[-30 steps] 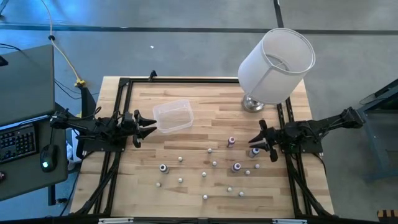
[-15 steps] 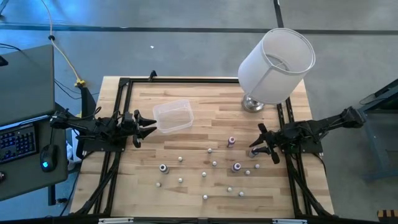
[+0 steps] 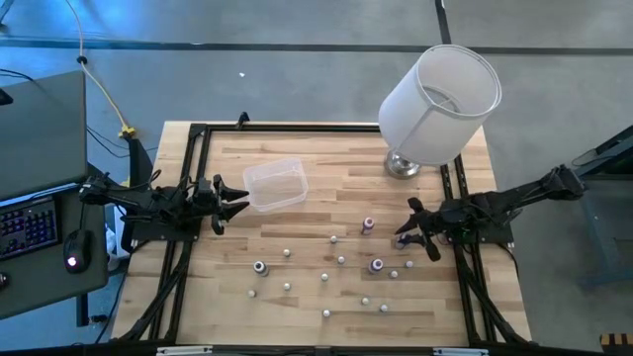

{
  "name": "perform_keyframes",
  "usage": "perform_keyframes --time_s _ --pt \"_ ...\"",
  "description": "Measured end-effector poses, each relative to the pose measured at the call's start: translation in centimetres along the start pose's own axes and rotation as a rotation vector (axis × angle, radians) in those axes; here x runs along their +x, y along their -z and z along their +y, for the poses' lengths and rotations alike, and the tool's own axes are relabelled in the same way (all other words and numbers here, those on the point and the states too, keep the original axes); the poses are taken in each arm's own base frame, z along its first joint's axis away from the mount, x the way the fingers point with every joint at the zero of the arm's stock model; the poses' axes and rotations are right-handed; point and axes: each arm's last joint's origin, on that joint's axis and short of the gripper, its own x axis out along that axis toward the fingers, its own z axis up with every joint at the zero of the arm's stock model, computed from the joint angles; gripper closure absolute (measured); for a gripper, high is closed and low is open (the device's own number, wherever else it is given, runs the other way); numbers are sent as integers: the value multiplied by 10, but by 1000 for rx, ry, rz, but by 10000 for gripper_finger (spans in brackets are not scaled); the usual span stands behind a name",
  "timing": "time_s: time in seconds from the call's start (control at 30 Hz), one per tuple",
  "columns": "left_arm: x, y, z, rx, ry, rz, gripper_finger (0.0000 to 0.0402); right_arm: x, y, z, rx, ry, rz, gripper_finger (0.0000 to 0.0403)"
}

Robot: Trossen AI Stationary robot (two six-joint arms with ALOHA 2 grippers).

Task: Pick & Place food coloring
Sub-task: Put the big blue food coloring bottle into the transparent bin

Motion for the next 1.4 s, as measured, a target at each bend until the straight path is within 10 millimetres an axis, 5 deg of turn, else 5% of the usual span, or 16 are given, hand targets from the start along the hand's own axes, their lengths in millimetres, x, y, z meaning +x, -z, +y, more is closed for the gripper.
perform_keyframes --time_s 0.37,1.13,1.4 --pt "0 1 0 3 -1 5 234 2 -2 0 2 5 -18 376" --pt "0 1 0 4 -3 8 234 -1 -24 2 -62 28 -258 378" --pt "0 1 0 5 -2 9 234 -12 -48 -2 -164 291 -524 378"
